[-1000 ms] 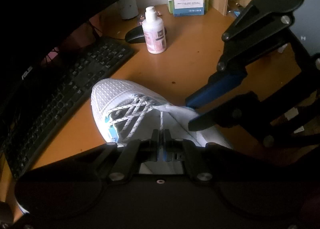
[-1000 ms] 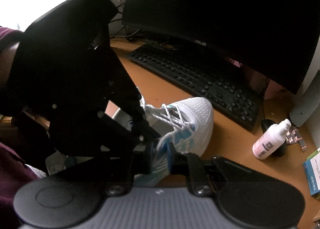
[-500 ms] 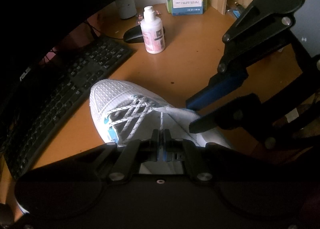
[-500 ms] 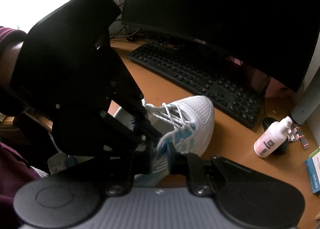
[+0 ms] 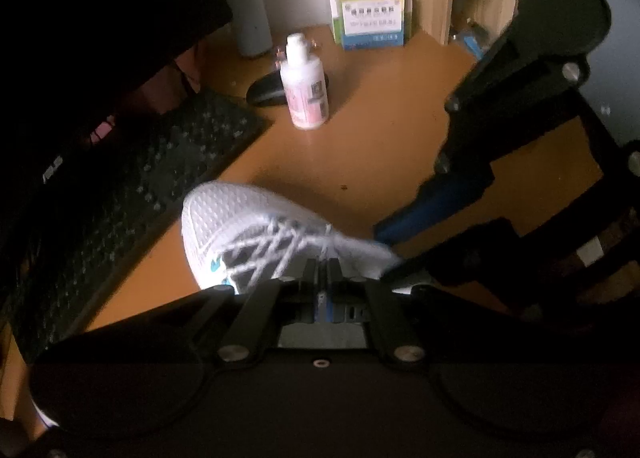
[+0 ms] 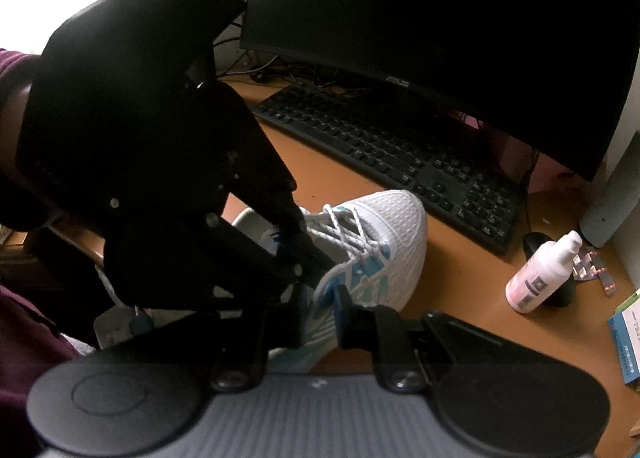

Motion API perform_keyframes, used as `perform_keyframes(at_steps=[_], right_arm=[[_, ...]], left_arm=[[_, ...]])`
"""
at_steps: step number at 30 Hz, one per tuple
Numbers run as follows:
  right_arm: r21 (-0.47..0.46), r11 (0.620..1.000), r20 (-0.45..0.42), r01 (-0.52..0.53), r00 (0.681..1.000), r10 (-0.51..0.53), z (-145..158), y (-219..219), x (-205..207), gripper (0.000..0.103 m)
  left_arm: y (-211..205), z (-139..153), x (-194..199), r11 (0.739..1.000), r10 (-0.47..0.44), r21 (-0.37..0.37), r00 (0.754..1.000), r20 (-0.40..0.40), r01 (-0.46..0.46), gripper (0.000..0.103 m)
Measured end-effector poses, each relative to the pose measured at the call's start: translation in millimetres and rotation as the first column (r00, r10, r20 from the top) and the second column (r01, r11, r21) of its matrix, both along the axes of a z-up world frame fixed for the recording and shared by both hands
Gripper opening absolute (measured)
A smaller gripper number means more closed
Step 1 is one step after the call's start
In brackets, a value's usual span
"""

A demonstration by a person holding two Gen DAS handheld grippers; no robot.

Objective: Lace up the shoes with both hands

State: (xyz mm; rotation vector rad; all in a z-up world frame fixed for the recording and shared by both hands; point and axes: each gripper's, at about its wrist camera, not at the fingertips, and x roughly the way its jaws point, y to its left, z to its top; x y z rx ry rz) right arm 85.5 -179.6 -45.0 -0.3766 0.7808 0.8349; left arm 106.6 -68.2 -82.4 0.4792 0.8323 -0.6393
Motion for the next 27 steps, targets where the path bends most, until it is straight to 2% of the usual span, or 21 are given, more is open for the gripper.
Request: perform_keyframes(at_steps=[9,12,16,19,20,22,23,27], right_arm=[[0.101,0.987,-0.123,0.127,0.986,-0.115,6.9,-33.3,11.6,0.016],[0.199,0.942,-0.243,0.269,0.945,-0.218,2.2,-49.2,32.0,0.016],[0.267,0.887,-0.367,0.376,0.891,-0.267,-9.4,-51.9,51.9,0.016],[0.285,0.840,-0.475,0.461,0.829,-0.294,-24.0,-52.6,64.7,0.018],[0.295,0.808,-0.530,0.510,0.791,-0.305,-31.0,-55.6,68.7,0.018],[0.306,0.758,-0.601,0.576,0.735,-0.315,-40.4,-61.5,72.9,0.018],[0.307,0.752,-0.609,0.583,0.728,-0.316,-41.4,-62.3,73.4,0.018],[0.304,0.630,-0.753,0.714,0.586,-0.300,-61.4,-75.5,77.7,0.018]], left_arm=[[-0.9,2.0,2.3,1.000,0.007,-0.012,1.000,0.017,-0.006,0.001],[-1.2,3.1,1.5,1.000,0.008,-0.014,1.000,0.020,-0.007,0.001],[-2.0,2.7,0.3,1.000,0.011,-0.014,1.000,0.026,-0.011,0.001],[-6.1,1.4,-3.3,1.000,0.002,0.009,0.999,0.047,-0.002,0.001],[-7.3,1.0,-4.1,1.000,0.002,0.014,0.999,0.052,-0.003,0.001],[-7.3,0.8,-4.2,1.000,0.006,0.013,0.999,0.053,-0.007,0.001],[-7.1,0.7,-4.1,1.000,0.008,0.011,0.999,0.052,-0.009,0.001],[-6.9,0.4,-4.2,1.000,0.015,0.011,0.998,0.053,-0.016,0.001]])
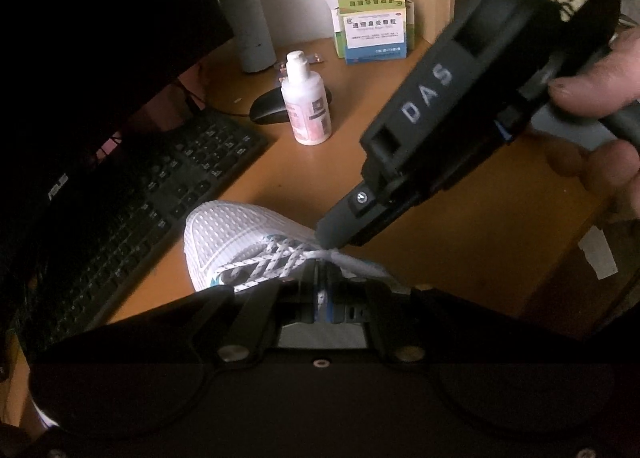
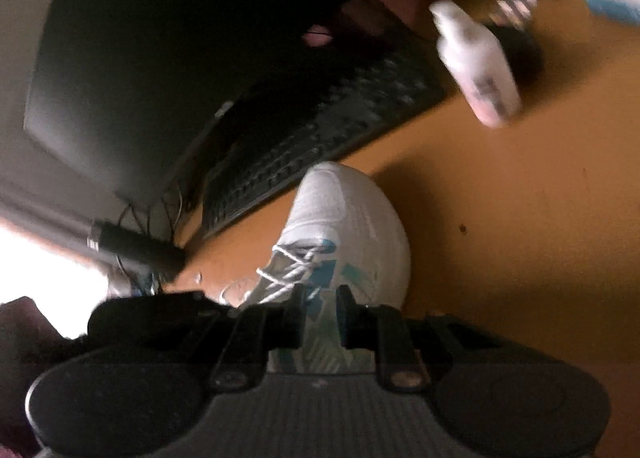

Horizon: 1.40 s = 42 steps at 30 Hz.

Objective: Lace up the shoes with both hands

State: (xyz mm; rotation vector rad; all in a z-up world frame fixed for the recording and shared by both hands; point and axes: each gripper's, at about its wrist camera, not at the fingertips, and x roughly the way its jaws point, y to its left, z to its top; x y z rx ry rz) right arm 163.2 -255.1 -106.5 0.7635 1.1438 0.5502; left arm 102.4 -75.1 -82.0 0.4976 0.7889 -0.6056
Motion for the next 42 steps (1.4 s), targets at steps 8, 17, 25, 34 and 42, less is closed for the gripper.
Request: perform_keyframes(at_steps=[8,17,25,34,42], right_arm=[[0.169,0.980,-0.102,0.101,0.991,-0.085,-18.5,-7.9,0.3,0.003],[0.109,0.968,0.076,0.226,0.969,-0.235,23.6,-56.8,-12.4,0.002],[-0.046,0.903,0.335,0.427,0.858,-0.389,90.4,-151.1,-30.4,0.002],[-0.112,0.783,0.434,0.611,0.739,-0.515,117.3,-218.0,-63.9,0.002],[-0.150,0.760,0.485,0.633,0.717,-0.501,130.0,-224.2,-69.3,0.002]], left_arm=[[0.7,-0.4,-2.0,1.000,0.011,0.006,1.000,0.006,-0.011,0.001],[15.2,13.0,-31.4,0.997,0.058,0.046,0.989,0.138,-0.064,0.043],[23.1,8.7,-33.9,0.994,0.101,0.037,0.989,0.108,-0.106,0.043],[28.4,6.0,-35.6,0.988,0.144,0.037,0.987,0.077,-0.147,0.043],[31.7,16.4,-37.6,0.989,0.148,0.001,0.987,0.066,-0.148,0.043]])
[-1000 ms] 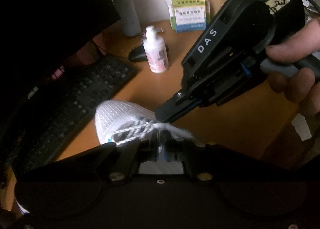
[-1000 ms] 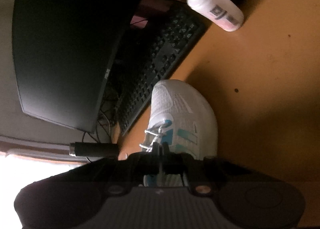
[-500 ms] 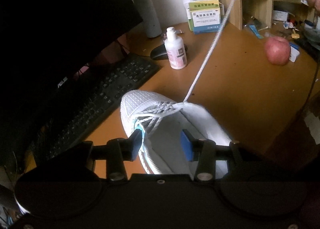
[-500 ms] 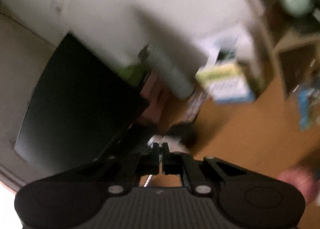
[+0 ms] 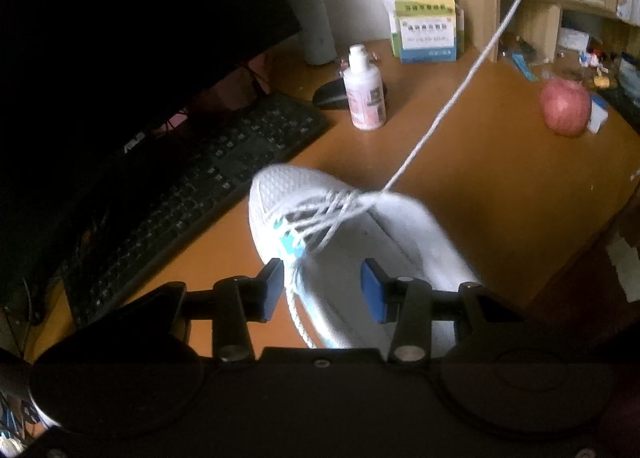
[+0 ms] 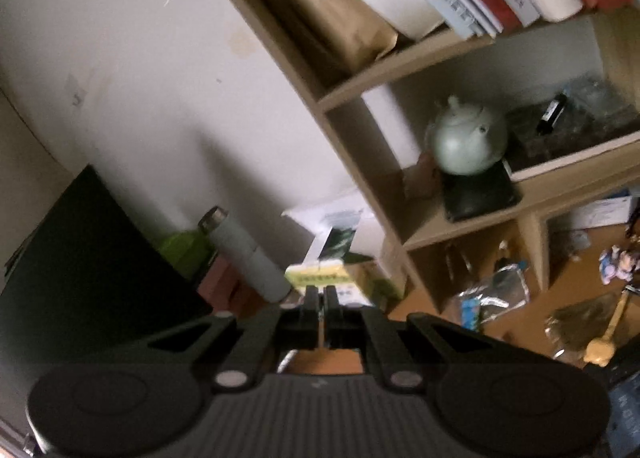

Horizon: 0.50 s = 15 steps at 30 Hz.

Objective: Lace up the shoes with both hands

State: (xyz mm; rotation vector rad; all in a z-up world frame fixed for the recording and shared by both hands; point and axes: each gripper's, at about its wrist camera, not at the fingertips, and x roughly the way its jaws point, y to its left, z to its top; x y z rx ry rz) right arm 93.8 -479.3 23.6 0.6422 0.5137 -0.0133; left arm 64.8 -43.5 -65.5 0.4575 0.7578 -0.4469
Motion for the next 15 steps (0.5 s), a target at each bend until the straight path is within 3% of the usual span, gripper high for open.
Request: perform_keyframes(at_steps=[4,5,8,9,12,15], right_arm=[[0.016,0.971,-0.017,-0.239,0.971,0.240,-9.1,50.3,14.2,0.002],[0.044,0.941,-0.021,-0.335,0.942,0.336,-15.7,75.3,19.1,0.002],[0.123,0.860,-0.017,-0.496,0.865,0.501,-29.0,122.3,24.9,0.002],[0.153,0.795,-0.012,-0.587,0.803,0.595,-35.6,152.2,28.3,0.002],[0.186,0.714,-0.005,-0.675,0.726,0.687,-42.6,187.5,32.8,0.002],[0.193,0.667,-0.014,-0.720,0.678,0.735,-44.9,204.6,37.1,0.002]], left_arm=[[-0.5,25.1,-5.1,0.997,-0.027,-0.079,1.000,0.010,0.027,0.043],[-0.6,30.1,-5.0,0.994,-0.028,-0.101,1.000,0.010,0.029,0.043],[-1.3,45.6,-1.2,0.979,-0.034,-0.199,0.999,-0.008,0.032,0.037],[-1.5,50.9,0.1,0.972,-0.037,-0.233,0.999,-0.015,0.033,0.036],[-3.2,62.2,2.5,0.952,-0.054,-0.303,0.998,-0.030,0.043,0.032],[-3.5,64.2,3.3,0.948,-0.037,-0.316,0.999,-0.027,0.027,0.025]])
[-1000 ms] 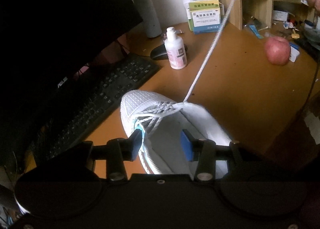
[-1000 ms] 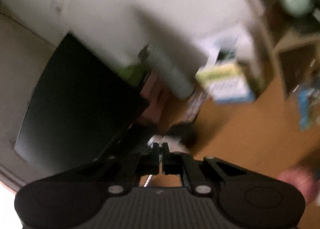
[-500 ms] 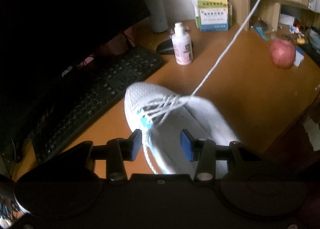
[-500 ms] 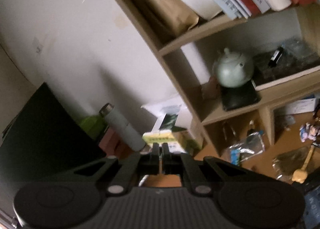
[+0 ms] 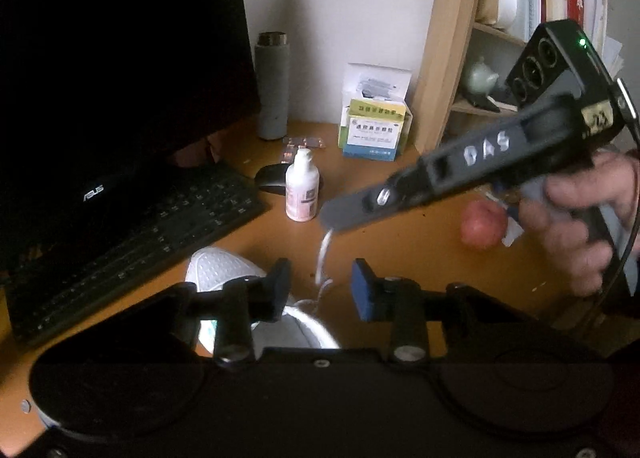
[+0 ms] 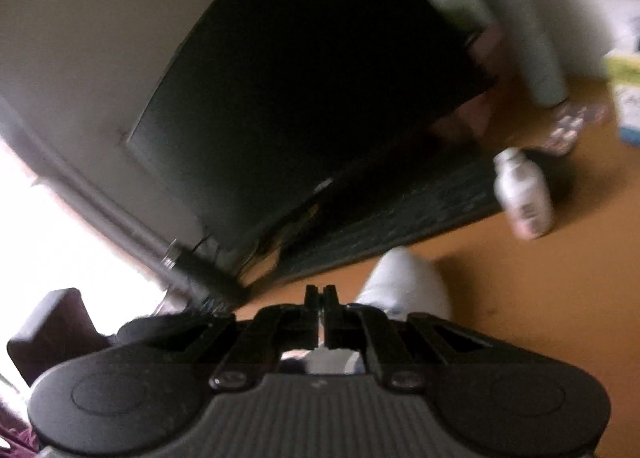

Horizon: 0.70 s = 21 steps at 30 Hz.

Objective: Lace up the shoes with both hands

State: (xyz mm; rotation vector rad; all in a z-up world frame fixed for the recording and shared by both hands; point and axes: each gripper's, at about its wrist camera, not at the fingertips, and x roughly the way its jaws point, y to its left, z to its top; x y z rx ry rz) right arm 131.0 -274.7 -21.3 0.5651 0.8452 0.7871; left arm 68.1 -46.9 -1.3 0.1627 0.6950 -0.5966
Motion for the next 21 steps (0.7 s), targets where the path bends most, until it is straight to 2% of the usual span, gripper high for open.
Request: perform_keyframes(at_steps=[2,7,10,13,16,17,19,21], right_arm=[[-0.030,0.999,0.018,-0.031,0.999,0.031,1.4,5.0,1.8,0.002],[-0.080,0.994,0.042,-0.080,0.996,0.084,6.9,11.4,2.5,0.002],[-0.102,0.989,0.055,-0.106,0.992,0.112,7.9,16.4,0.4,0.002],[-0.104,0.988,0.052,-0.115,0.991,0.121,7.8,22.1,0.0,0.004],[-0.109,0.989,0.053,-0.101,0.993,0.107,10.3,22.4,1.3,0.010],[-0.107,0.991,0.056,-0.080,0.995,0.086,11.0,19.3,1.5,0.018],[-0.105,0.993,0.062,-0.054,0.996,0.061,9.0,15.1,3.3,0.026],[-0.203,0.976,0.115,-0.072,0.989,0.097,6.7,19.7,0.7,0.026]], left_arm=[[1.1,-0.2,0.2,1.000,0.007,-0.003,1.000,-0.001,-0.007,0.014],[3.7,-1.9,2.2,1.000,0.018,-0.001,1.000,0.006,-0.018,0.013],[4.4,-4.7,4.4,1.000,0.010,-0.006,1.000,0.005,-0.010,0.003],[7.4,-8.1,5.1,0.999,0.035,-0.017,0.999,0.008,-0.035,0.001],[13.4,-8.8,8.6,0.997,0.066,-0.038,0.998,-0.002,-0.066,0.001],[17.5,-8.5,10.7,0.995,0.086,-0.051,0.996,-0.008,-0.087,0.001],[25.5,-7.7,15.1,0.989,0.127,-0.079,0.992,-0.026,-0.129,0.001],[34.6,-6.7,20.1,0.977,0.174,-0.118,0.983,-0.051,-0.179,0.001]])
